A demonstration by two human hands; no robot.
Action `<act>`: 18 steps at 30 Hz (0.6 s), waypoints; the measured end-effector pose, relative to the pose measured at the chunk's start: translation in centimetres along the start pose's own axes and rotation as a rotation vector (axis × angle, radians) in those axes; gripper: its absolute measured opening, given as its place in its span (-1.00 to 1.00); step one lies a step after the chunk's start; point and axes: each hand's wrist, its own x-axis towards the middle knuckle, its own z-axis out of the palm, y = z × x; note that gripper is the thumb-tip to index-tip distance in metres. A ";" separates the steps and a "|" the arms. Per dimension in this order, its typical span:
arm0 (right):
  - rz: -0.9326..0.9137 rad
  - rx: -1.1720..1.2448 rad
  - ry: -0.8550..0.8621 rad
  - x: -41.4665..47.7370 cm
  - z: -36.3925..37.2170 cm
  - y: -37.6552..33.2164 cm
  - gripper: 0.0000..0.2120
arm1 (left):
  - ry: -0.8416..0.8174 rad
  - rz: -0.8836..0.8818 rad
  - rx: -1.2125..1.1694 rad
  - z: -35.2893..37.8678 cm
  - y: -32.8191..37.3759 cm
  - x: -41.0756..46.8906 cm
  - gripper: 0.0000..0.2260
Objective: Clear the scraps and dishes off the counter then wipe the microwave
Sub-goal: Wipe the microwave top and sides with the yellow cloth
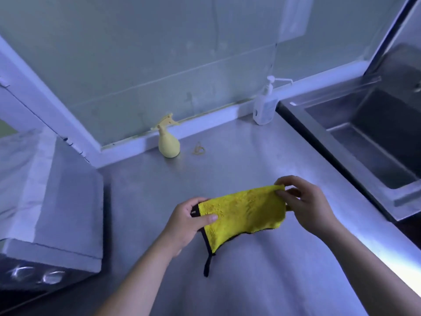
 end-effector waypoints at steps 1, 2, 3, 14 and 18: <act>0.000 0.008 0.007 2.0 -0.4 1.0 -0.80 | 0.013 -0.005 -0.026 0.5 0.0 1.8 -0.72; 0.004 0.017 0.010 4.0 -0.8 1.9 -0.80 | 0.022 -0.005 -0.038 0.9 0.0 3.7 -0.73; 0.005 0.022 0.010 5.8 -1.0 2.6 -0.80 | 0.026 -0.007 -0.039 1.2 0.2 5.4 -0.74; -0.083 -0.020 -0.077 27.8 -1.0 2.5 -0.78 | 0.048 0.004 -0.061 0.3 5.6 23.4 -0.66; -0.169 -0.534 -0.035 34.9 3.7 3.1 -0.57 | 0.483 0.291 0.711 1.1 5.9 30.8 -0.59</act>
